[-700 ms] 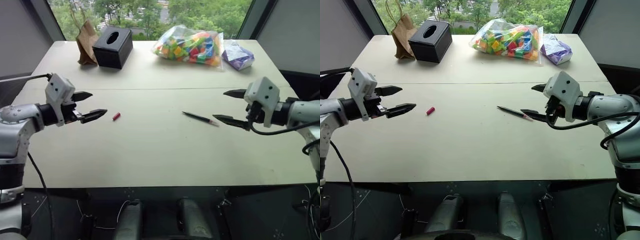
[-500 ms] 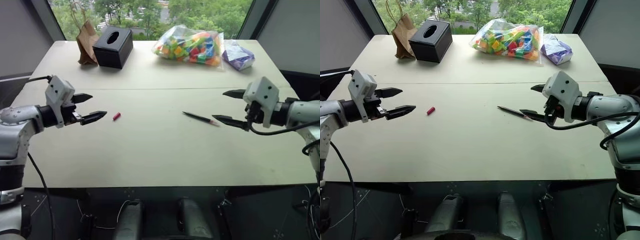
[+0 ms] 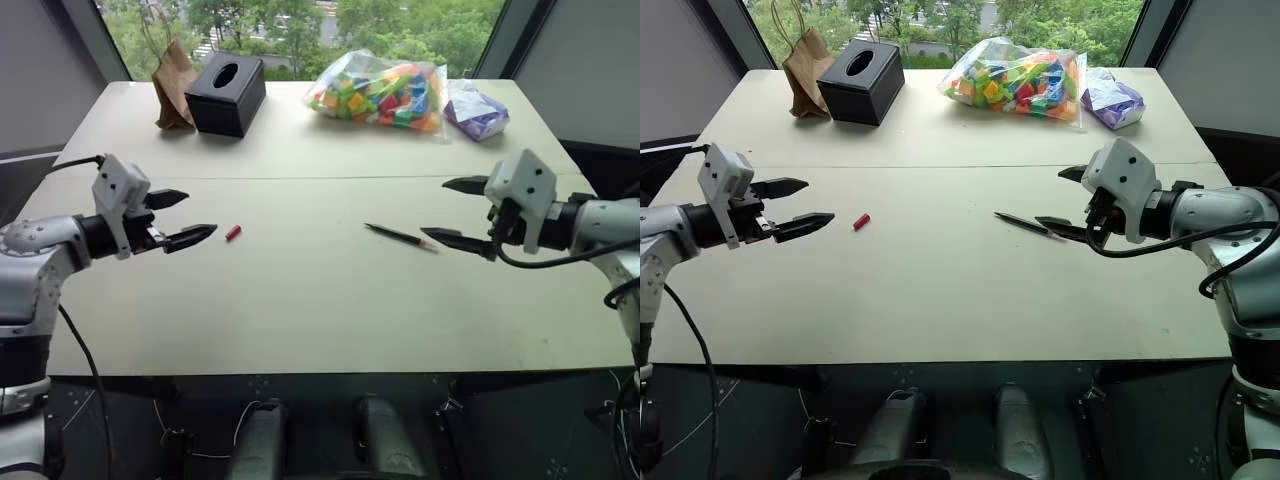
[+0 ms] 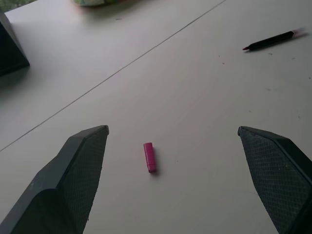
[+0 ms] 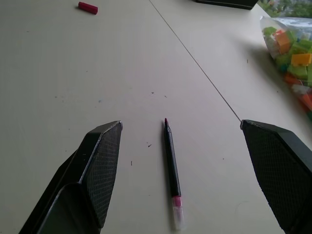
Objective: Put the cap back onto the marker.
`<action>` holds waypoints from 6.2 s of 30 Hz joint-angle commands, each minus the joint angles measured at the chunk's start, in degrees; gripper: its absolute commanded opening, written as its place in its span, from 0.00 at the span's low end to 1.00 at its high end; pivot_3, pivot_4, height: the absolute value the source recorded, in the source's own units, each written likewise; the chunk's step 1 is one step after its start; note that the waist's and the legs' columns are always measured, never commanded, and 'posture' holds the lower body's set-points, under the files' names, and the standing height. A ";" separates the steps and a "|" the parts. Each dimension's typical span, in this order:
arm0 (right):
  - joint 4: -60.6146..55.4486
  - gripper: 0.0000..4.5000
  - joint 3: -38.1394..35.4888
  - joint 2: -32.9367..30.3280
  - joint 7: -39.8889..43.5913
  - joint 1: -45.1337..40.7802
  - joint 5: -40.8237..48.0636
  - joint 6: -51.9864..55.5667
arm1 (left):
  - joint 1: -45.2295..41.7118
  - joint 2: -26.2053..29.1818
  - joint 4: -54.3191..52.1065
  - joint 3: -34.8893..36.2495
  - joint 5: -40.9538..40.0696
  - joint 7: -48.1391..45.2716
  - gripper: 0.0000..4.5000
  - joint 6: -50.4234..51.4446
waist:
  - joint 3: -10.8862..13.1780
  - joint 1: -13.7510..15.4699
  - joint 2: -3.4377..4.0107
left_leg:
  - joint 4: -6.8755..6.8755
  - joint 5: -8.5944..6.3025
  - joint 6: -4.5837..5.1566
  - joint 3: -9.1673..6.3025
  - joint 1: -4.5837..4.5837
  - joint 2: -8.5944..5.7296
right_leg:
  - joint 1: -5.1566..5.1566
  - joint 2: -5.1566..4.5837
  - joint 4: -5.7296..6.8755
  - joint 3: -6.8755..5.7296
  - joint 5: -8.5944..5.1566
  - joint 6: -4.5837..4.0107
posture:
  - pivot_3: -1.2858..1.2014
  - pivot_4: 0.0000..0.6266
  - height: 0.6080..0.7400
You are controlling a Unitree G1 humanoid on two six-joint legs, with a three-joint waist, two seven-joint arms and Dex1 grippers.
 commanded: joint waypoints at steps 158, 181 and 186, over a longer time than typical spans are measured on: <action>24.36 0.00 16.38 14.44 14.48 -16.27 -19.09 -30.13 | -19.24 -22.46 23.28 -16.42 6.63 -19.70 0.00 -30.37 | 0.00 -0.14 0.08 | 0.15 0.03 -0.04 0.08 0.10 -0.30 | 0.17 0.02 0.13 -0.05 0.03 0.02 | 0.52 0.24 1.00; 21.20 0.00 16.81 13.39 17.12 -17.44 -15.16 -23.50 | -18.43 -21.13 24.22 -16.98 10.21 -20.27 0.00 -32.15 | 0.01 -0.07 0.08 | 0.15 0.02 -0.04 0.06 0.10 -0.29 | 0.16 0.02 0.13 -0.05 0.03 0.02 | 0.52 0.24 1.00; 20.01 0.00 17.10 13.90 17.03 -17.19 -14.61 -22.38 | -18.46 -21.27 24.00 -17.03 10.21 -20.01 0.00 -32.18 | 0.01 -0.08 0.08 | 0.15 0.02 -0.04 0.06 0.10 -0.28 | 0.16 0.02 0.13 -0.05 0.03 0.02 | 0.52 0.24 1.00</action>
